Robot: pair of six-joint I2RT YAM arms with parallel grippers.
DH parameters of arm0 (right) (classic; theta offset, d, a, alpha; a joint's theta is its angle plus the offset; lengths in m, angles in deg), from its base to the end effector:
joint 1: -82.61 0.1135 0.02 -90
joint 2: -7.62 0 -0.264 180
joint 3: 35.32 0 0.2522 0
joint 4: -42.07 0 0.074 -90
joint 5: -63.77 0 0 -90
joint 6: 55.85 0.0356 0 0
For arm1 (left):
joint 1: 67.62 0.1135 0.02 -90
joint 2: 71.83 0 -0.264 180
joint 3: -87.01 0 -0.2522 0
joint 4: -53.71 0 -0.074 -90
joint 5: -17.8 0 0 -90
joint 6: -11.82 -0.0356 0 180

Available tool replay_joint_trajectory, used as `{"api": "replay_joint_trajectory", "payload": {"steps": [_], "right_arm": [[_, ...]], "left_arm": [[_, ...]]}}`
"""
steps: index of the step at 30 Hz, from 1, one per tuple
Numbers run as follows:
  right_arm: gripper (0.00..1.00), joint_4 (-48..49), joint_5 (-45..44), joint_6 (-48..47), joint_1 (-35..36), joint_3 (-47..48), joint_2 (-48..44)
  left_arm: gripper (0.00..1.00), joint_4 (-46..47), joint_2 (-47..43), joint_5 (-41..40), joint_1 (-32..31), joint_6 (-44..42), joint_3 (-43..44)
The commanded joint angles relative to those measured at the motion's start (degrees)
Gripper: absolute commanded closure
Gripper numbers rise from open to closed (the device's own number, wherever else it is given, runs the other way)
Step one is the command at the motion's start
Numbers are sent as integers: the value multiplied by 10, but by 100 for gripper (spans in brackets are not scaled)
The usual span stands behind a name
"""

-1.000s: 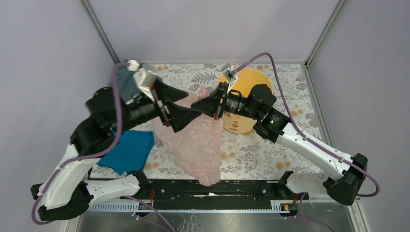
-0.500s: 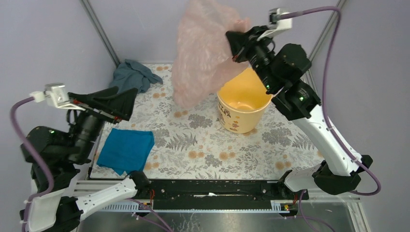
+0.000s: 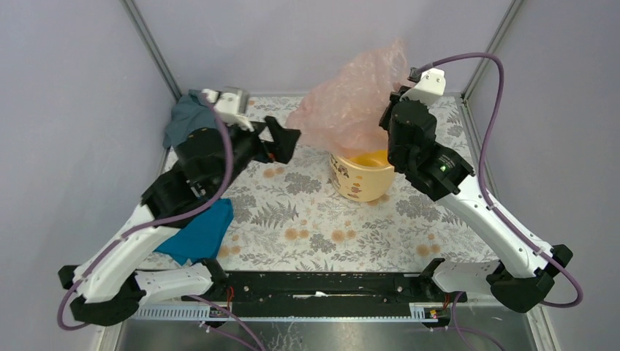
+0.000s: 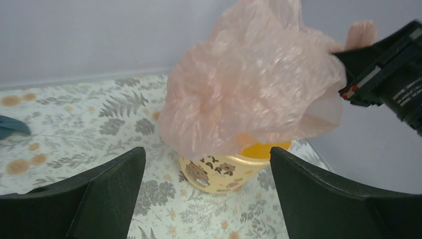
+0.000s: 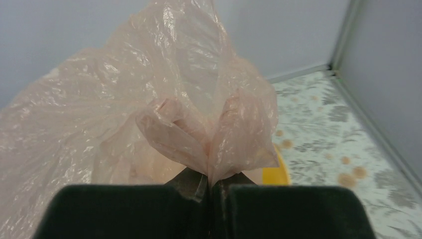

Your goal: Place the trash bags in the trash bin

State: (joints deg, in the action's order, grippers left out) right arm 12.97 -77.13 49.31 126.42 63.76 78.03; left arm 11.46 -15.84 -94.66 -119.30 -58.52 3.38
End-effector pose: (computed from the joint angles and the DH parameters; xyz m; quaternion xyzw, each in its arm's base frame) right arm 0.1990 0.1526 0.4825 0.1347 0.6959 0.0476 0.7038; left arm 0.1169 -0.1260 0.4922 0.0642 0.7148 -0.2841 0.6358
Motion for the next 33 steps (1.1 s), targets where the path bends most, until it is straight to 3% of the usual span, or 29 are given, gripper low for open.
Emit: {"api": "replay_joint_trajectory", "payload": {"steps": [1, 10, 13, 15, 20, 24, 30, 33], "right_arm": [[100, 36, -137, -78, -1, -26, -36], [100, 14, -133, -114, -1, -79, -101], [100, 9, -126, -122, -1, -94, -110], [100, 9, -113, -118, -1, -103, -119], [100, 49, -20, -106, -1, -136, -136], [100, 50, 11, -107, -1, -112, -105], [100, 40, 85, -59, -1, -42, -61], [100, 42, 77, -35, -4, -27, -35]], "left_arm": [[1, 51, 52, 83, -1, 5, 5], [3, 124, 146, 55, 5, 37, 30], [17, 175, 149, 45, 6, 46, 12], [23, 204, 153, 57, 6, 44, 2], [20, 211, 210, 132, 6, 35, 35], [25, 199, 281, 166, 6, 26, 77], [45, 193, 410, 196, 14, 38, 124], [48, 197, 461, 212, 26, 58, 138]]}}
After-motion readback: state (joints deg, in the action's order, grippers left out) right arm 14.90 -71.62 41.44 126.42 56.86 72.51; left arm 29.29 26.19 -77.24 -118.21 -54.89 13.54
